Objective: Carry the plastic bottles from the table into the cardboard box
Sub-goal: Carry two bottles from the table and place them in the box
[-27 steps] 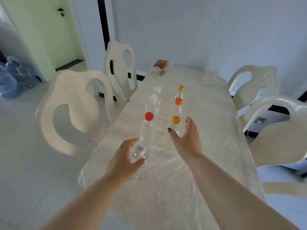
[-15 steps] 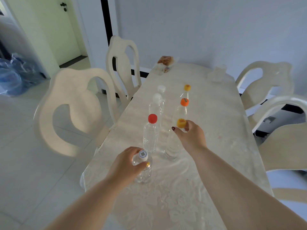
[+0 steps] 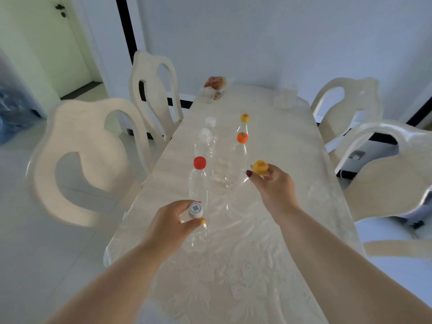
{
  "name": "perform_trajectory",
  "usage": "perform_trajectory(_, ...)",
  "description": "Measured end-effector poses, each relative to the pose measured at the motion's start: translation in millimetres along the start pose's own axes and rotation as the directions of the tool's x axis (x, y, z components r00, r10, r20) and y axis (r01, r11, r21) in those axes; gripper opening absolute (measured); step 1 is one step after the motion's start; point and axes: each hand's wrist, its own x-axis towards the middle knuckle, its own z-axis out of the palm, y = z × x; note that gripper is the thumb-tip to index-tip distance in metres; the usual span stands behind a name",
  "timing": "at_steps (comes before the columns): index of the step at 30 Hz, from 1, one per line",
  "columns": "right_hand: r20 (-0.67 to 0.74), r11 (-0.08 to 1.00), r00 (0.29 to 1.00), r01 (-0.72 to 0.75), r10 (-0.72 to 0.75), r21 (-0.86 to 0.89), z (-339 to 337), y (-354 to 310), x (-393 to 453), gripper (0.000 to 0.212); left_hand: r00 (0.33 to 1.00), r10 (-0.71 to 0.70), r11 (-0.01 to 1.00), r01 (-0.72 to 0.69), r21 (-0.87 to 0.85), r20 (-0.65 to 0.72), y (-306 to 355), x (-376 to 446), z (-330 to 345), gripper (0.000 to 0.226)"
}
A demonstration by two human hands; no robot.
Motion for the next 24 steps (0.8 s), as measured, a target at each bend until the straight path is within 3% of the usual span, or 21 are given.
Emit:
perform_trajectory(4,-0.074,1.0,0.997,0.03,-0.029,0.01,-41.2,-14.5,-27.2,0.029,0.989,0.123,0.992,-0.126,0.03,0.087,35.0,-0.8,0.5,0.045)
perform_trajectory(10,-0.24,1.0,0.971,-0.008,0.008,-0.003,-139.2,-30.8,-90.6,0.022,0.918,0.282,0.955,-0.297,0.01,0.28,111.2,-2.4,34.0,0.031)
perform_trajectory(12,-0.295,0.999,0.955,-0.027,0.036,0.033,-181.1,-31.9,-115.1,0.013,0.885,0.324,0.94,-0.34,-0.011,0.335,140.4,-7.6,59.3,0.027)
perform_trajectory(15,-0.356,0.996,0.931,-0.068,0.085,0.061,-242.2,-31.1,-147.8,0.021,0.838,0.371,0.922,-0.383,-0.055,0.401,179.4,-20.1,100.1,0.024)
perform_trajectory(20,-0.473,0.995,0.876,-0.1,0.091,0.006,-363.0,-16.1,-200.6,0.017,0.696,0.505,0.844,-0.523,-0.122,0.51,253.0,-56.0,197.2,0.021)
perform_trajectory(24,-0.501,0.992,0.863,-0.109,0.062,-0.065,-457.9,-1.5,-228.0,0.024,0.626,0.555,0.804,-0.574,-0.159,0.548,308.6,-86.2,278.2,0.021)
